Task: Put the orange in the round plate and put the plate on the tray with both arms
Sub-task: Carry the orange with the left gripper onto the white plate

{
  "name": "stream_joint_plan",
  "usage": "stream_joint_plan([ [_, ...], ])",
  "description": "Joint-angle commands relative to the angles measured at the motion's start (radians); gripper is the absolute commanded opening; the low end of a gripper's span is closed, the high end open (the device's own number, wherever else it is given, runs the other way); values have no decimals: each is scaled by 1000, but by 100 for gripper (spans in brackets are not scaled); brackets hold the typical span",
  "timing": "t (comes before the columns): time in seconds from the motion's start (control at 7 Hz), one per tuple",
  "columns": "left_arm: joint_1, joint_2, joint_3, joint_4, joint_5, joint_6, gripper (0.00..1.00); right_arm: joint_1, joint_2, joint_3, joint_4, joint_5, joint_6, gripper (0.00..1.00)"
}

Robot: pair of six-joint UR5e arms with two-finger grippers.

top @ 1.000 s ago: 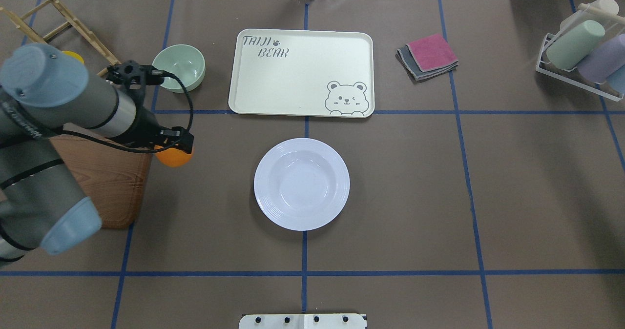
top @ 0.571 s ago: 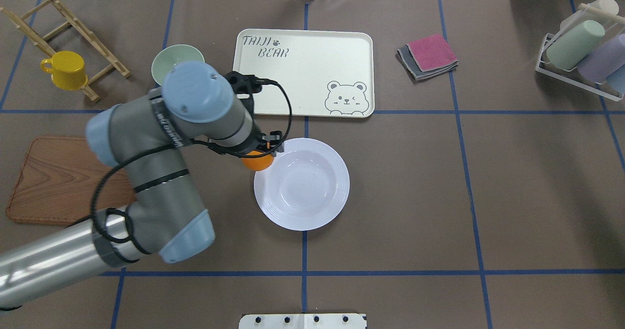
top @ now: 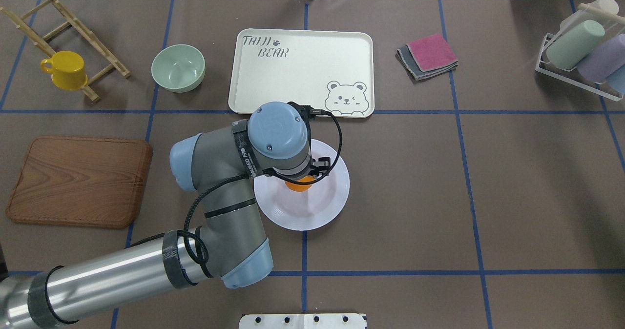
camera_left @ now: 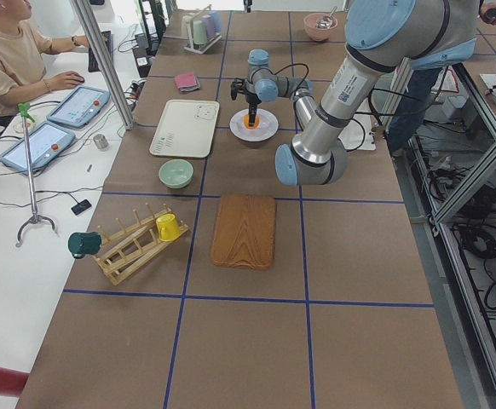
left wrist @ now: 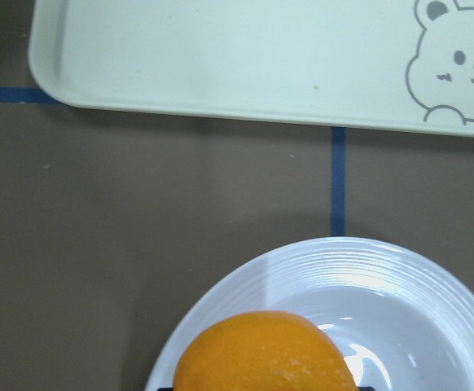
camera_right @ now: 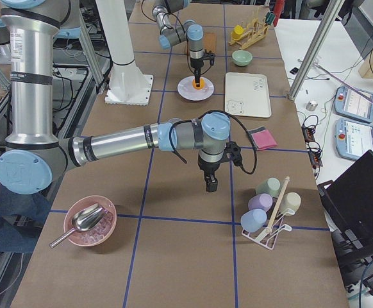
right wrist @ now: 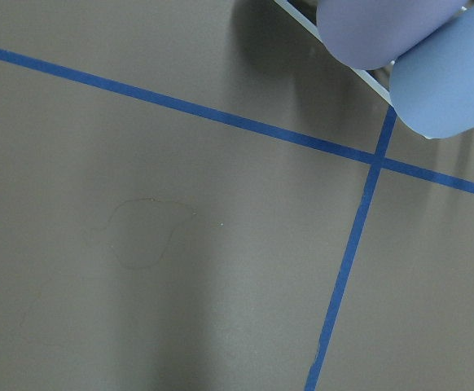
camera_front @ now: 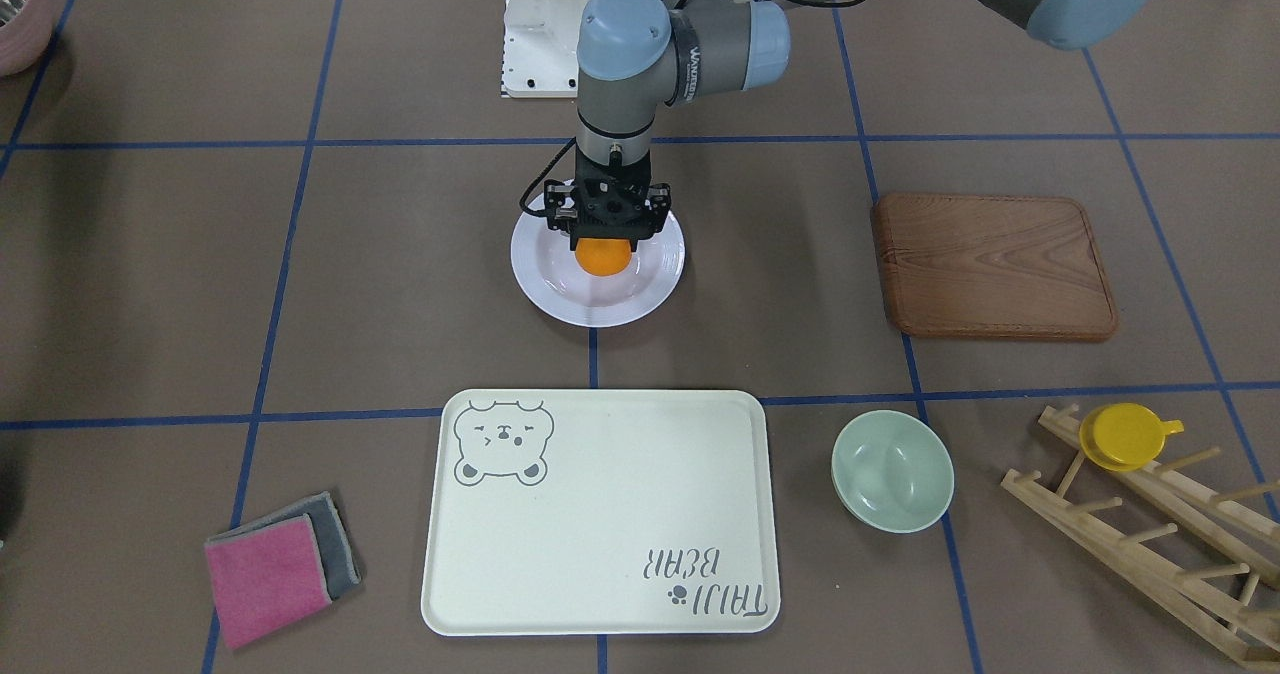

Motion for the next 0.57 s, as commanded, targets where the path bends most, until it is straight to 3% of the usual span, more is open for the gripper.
stream_joint_plan([
  [0.0, 23, 5, 34, -73, 16, 4, 80, -2, 0, 0, 0, 3, 1, 100],
  [0.14, 23, 7, 28, -74, 34, 5, 99, -3, 4, 0, 0, 14, 1, 100],
  [0.29, 18, 8, -8, -58, 43, 9, 100, -5, 20, 0, 0, 24, 26, 100],
  [0.43, -17, 37, -114, 43, 22, 94, 100, -19, 45, 8, 0, 41, 98, 100],
])
